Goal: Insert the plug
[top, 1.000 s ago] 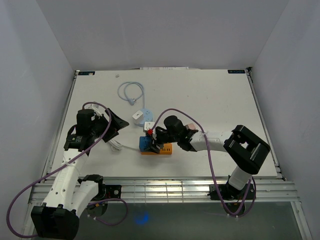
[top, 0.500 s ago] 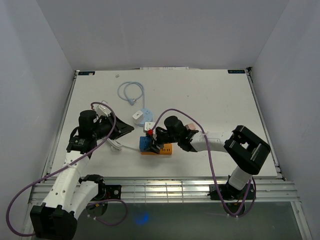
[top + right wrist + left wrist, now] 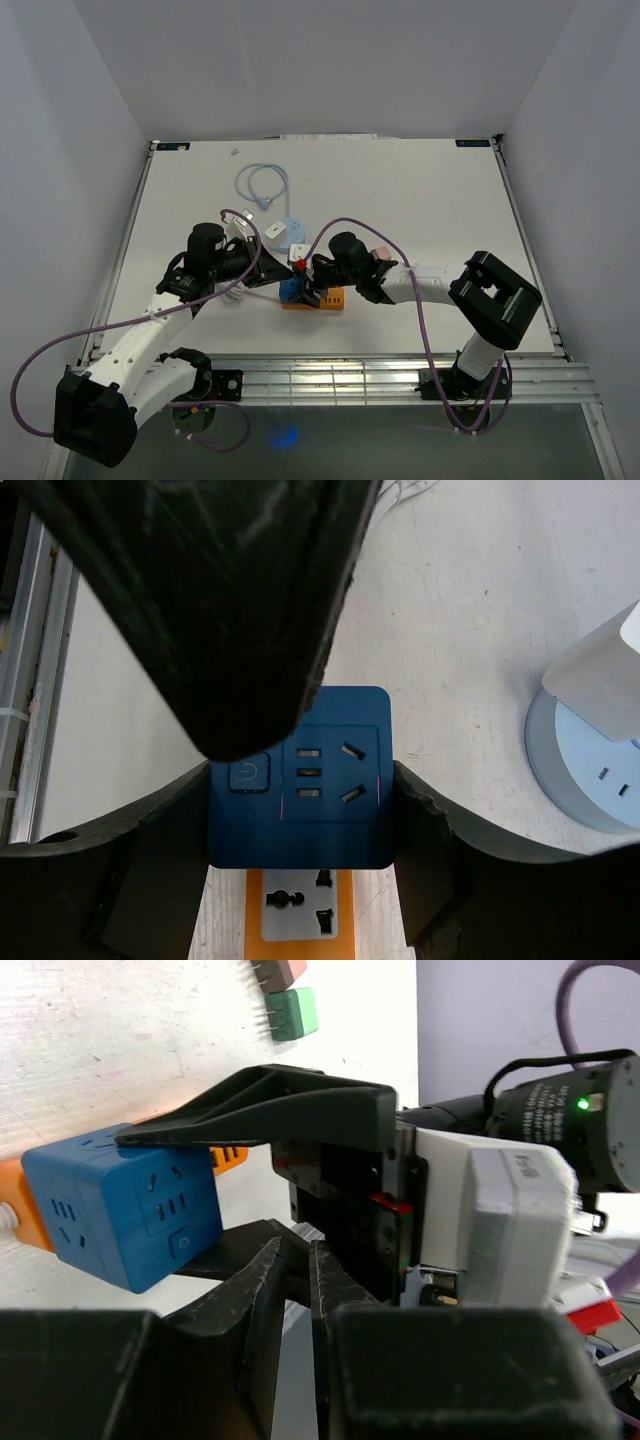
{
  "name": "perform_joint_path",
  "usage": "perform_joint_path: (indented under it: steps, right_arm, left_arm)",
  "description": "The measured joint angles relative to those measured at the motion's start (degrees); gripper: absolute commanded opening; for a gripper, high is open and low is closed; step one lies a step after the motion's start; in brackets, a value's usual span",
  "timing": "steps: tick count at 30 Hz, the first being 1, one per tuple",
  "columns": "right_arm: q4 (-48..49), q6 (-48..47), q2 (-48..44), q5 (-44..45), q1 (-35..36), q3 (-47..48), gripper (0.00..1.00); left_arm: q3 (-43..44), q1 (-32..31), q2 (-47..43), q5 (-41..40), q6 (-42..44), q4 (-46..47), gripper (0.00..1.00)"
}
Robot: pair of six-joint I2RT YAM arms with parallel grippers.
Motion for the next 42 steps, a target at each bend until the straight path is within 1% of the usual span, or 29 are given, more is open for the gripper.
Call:
perform_joint_path:
  steps: [8,19,24,27,31,34,37,38,39,42]
  right_arm:
    - [0.0,0.0,0.0,0.0,0.0,0.0,0.08]
    - [0.0,0.0,0.0,0.0,0.0,0.0,0.08]
    - [0.0,0.0,0.0,0.0,0.0,0.0,0.08]
    - [0.0,0.0,0.0,0.0,0.0,0.0,0.08]
    - [0.0,0.0,0.0,0.0,0.0,0.0,0.08]
    - [0.0,0.0,0.0,0.0,0.0,0.0,0.08]
    - [0.0,0.0,0.0,-0.1,0.0,0.0,0.08]
    - [-0.5,-0.5,0.0,-0.1,0.0,0.0,0.08]
    - [-0.8,-0.9,0.0,-0.1,0.0,-0.1,0.08]
    - [-0.9,-0.9,-0.1,-0.2,0.0,-0.1,0.08]
  left_arm:
    - [-2.8,0.0,3.5,-1.9,-0.4,1.2,0.25]
    - [-3.4,-0.2,4.1,-2.3,-0.5,3.3,0.23]
    - [0.6,-0.2,2.8,-2.3,-0.3,0.3,0.23]
    - [3.4,-0.2,2.2,-2.3,0.2,0.2,0.24]
    - [3.6,-0.2,2.4,-2.3,0.5,0.4,0.24]
    - [0.7,-0.3,4.5,-2.0,0.3,4.2,0.23]
    - [-6.8,-1.2,9.4,-2.4,-0.5,9.7,0.20]
    - [-8.8,-1.2,10.9,-0.5,-1.9,11.7,0.20]
    - [-9.9,-2.0,11.8,1.2,-3.2,15.2,0.20]
    - [-10.8,-3.3,12.0,1.0,-3.5,18.4,0.20]
